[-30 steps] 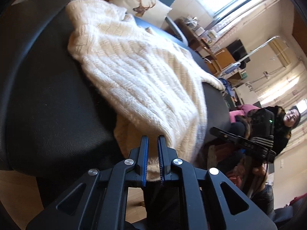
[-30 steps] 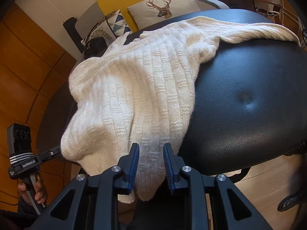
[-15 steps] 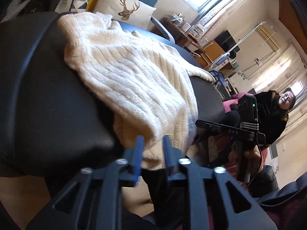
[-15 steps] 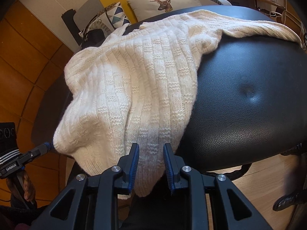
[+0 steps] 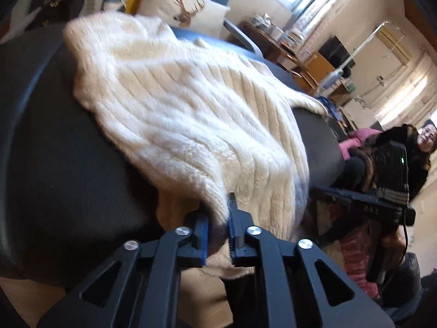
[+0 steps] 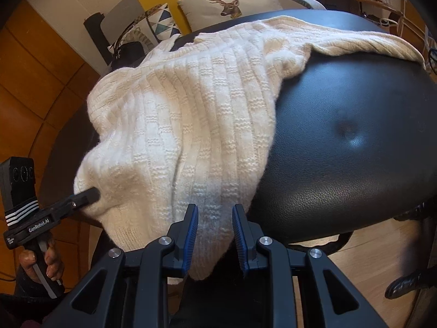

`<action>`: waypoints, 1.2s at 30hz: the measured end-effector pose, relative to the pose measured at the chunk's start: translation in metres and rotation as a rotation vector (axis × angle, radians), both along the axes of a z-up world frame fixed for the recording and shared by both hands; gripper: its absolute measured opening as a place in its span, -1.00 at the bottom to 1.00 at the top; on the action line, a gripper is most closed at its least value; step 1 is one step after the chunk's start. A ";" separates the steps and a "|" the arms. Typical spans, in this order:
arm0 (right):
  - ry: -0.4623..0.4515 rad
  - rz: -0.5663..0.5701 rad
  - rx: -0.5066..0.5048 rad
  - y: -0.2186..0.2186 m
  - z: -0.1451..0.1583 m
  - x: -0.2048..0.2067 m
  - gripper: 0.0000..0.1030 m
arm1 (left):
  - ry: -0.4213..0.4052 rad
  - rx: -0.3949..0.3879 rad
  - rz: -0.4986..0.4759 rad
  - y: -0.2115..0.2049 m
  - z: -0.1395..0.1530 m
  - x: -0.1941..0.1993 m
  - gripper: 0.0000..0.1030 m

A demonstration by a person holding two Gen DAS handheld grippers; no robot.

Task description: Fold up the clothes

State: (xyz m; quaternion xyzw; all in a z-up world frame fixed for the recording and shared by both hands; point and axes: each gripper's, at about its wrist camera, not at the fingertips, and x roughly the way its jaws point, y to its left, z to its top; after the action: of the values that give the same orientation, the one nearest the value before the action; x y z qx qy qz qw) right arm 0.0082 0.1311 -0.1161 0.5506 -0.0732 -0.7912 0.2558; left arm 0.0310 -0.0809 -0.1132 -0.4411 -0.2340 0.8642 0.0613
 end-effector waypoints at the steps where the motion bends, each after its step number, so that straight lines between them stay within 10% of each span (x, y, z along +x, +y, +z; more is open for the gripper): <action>1: -0.009 -0.009 -0.015 0.004 -0.001 0.000 -0.51 | 0.016 0.008 0.014 -0.004 0.004 0.000 -0.87; 18: 0.009 0.007 -0.066 -0.029 -0.018 -0.025 -0.39 | 0.072 -0.094 0.171 -0.049 0.038 0.008 -0.88; 28: 0.359 0.192 0.497 -0.100 -0.008 -0.022 -0.84 | -0.012 -0.054 0.244 -0.066 0.011 0.027 -0.88; 36: 0.437 0.062 0.782 -0.045 -0.001 -0.038 -0.84 | -0.044 -0.076 0.004 0.020 -0.006 -0.010 -0.88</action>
State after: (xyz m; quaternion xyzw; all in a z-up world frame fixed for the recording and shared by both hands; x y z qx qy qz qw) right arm -0.0296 0.0863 -0.1172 0.4277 0.3039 -0.8491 0.0616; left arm 0.0209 -0.0613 -0.1192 -0.4617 -0.2031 0.8627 0.0374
